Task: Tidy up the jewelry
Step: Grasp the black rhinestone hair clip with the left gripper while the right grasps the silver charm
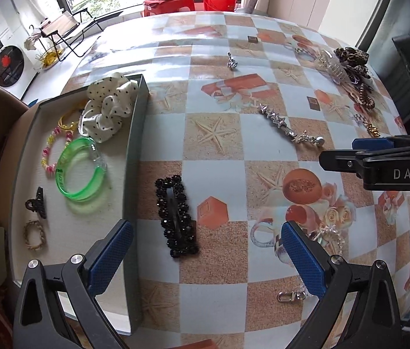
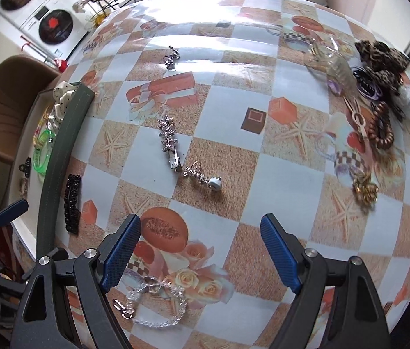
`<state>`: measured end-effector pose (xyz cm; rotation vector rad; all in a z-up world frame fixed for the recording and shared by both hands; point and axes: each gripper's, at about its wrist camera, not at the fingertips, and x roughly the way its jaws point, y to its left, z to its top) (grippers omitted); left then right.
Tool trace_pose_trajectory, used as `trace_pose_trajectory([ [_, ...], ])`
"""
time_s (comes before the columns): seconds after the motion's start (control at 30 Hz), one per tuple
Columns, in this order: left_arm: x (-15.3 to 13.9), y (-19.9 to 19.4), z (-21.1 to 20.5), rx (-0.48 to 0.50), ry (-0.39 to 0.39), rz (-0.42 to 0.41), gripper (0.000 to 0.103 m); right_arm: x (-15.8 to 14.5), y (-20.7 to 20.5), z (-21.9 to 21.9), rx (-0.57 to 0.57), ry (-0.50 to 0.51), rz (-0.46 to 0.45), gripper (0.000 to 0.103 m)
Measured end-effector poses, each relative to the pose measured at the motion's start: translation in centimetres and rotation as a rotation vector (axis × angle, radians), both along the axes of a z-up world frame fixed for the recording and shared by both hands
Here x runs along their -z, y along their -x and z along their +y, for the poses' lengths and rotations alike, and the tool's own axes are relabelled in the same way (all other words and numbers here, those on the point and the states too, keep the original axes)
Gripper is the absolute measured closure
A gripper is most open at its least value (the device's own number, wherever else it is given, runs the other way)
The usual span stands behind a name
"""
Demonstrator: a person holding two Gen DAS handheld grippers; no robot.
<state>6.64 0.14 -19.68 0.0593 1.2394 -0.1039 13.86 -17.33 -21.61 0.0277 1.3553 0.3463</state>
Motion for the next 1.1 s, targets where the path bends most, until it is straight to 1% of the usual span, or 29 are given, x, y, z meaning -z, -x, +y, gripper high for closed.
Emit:
trace_pose_trajectory([
  [0.13,1.2,-0.7,-0.3,-0.029,-0.005,0.018,0.000,0.7,-0.8,0.5,-0.048,0.015,0.004,0.028],
  [0.2,1.8,-1.1,-0.6,-0.037,-0.020,0.019,0.000,1.1,-1.1,0.8,-0.069,0.024,0.008,0.033],
  [0.3,2.6,-1.5,-0.5,-0.060,-0.045,0.022,0.000,1.5,-1.5,1.3,-0.099,0.039,0.006,0.035],
  [0.5,4.2,-2.3,0.2,-0.113,-0.063,0.042,0.000,2.0,-1.9,2.3,-0.150,0.060,-0.005,0.035],
  [0.63,5.1,-2.6,0.4,-0.127,-0.055,0.059,0.000,2.2,-2.1,3.1,-0.174,0.076,-0.020,0.035],
  [0.77,5.7,-2.4,0.9,-0.161,-0.007,0.078,0.000,2.3,-2.5,3.7,-0.191,0.094,-0.037,0.035],
  [0.87,5.6,-2.2,0.8,-0.163,-0.002,0.079,0.001,2.3,-2.6,4.4,-0.207,0.130,-0.060,0.041],
  [0.93,5.4,-2.0,0.5,-0.151,0.007,0.073,0.007,2.4,-2.5,4.7,-0.218,0.161,-0.074,0.045],
  [1.0,5.0,-1.8,0.0,-0.127,0.010,0.064,0.019,2.4,-2.5,4.8,-0.223,0.186,-0.085,0.051],
  [1.03,4.8,-1.7,-0.2,-0.117,0.011,0.060,0.026,2.4,-2.5,4.8,-0.222,0.189,-0.089,0.052],
  [1.07,4.7,-1.6,-0.5,-0.106,0.011,0.057,0.029,2.4,-2.5,4.7,-0.217,0.190,-0.090,0.054],
  [1.1,4.3,-2.4,-1.1,-0.100,0.011,0.057,0.035,2.4,-2.6,4.5,-0.209,0.190,-0.089,0.058],
])
